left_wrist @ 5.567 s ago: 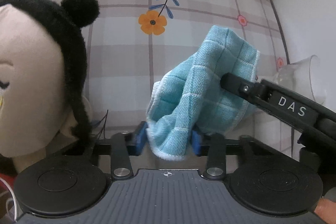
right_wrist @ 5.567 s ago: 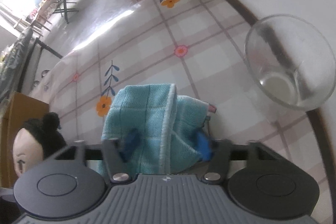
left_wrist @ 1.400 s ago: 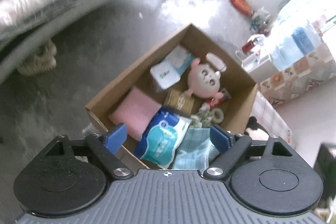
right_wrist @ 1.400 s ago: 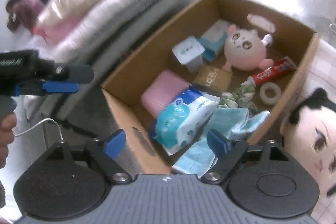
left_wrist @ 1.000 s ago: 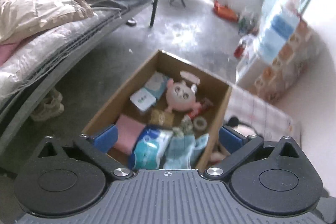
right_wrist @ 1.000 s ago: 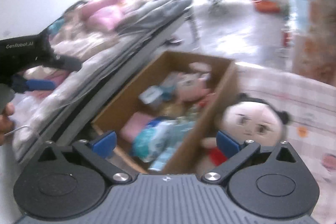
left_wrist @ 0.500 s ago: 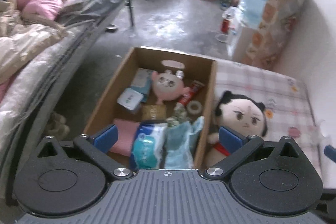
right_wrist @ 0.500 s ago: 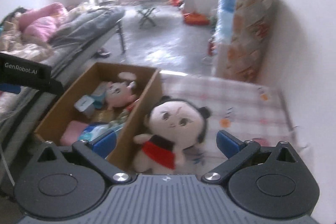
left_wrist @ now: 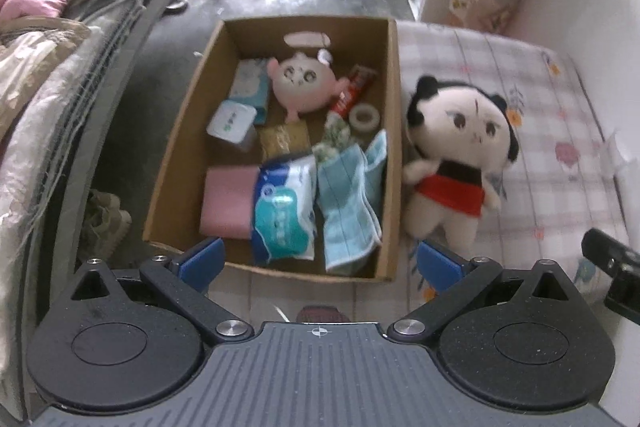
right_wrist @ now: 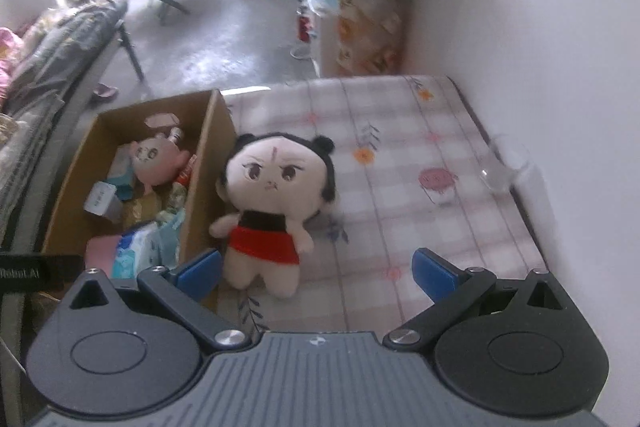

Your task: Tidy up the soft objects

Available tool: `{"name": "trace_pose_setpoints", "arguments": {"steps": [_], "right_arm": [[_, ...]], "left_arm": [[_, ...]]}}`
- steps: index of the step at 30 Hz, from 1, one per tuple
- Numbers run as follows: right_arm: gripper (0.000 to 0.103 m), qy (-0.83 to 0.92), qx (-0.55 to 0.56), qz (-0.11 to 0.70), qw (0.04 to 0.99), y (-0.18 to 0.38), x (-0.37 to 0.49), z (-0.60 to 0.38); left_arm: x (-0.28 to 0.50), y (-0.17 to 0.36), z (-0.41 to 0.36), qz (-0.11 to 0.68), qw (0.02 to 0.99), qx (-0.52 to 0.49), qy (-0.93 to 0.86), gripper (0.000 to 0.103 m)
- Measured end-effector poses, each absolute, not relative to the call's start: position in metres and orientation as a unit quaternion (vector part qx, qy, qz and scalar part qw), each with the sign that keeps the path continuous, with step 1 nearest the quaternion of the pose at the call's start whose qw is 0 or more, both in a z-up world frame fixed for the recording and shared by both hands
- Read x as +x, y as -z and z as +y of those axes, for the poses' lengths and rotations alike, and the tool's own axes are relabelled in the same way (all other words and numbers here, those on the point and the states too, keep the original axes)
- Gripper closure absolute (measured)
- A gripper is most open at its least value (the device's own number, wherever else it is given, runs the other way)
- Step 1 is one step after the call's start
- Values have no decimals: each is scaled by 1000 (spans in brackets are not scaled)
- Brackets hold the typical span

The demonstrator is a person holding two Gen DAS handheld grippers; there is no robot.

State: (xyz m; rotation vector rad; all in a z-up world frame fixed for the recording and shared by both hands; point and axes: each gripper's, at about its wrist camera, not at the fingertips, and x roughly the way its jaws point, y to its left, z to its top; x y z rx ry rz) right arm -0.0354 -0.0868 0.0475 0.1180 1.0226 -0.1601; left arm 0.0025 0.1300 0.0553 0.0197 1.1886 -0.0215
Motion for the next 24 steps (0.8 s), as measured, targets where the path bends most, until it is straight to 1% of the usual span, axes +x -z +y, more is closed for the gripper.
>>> {"name": "trace_pose_setpoints", "arguments": {"steps": [7,24], "right_arm": [[0,95,64,508,854,-45,-46,-85],[0,149,88,526,832,-43,-59,-88]], "left_arm": [[-3,-43,122,583,811,24,44,0],[-8,-38,101,583,801,69,122,0]]}}
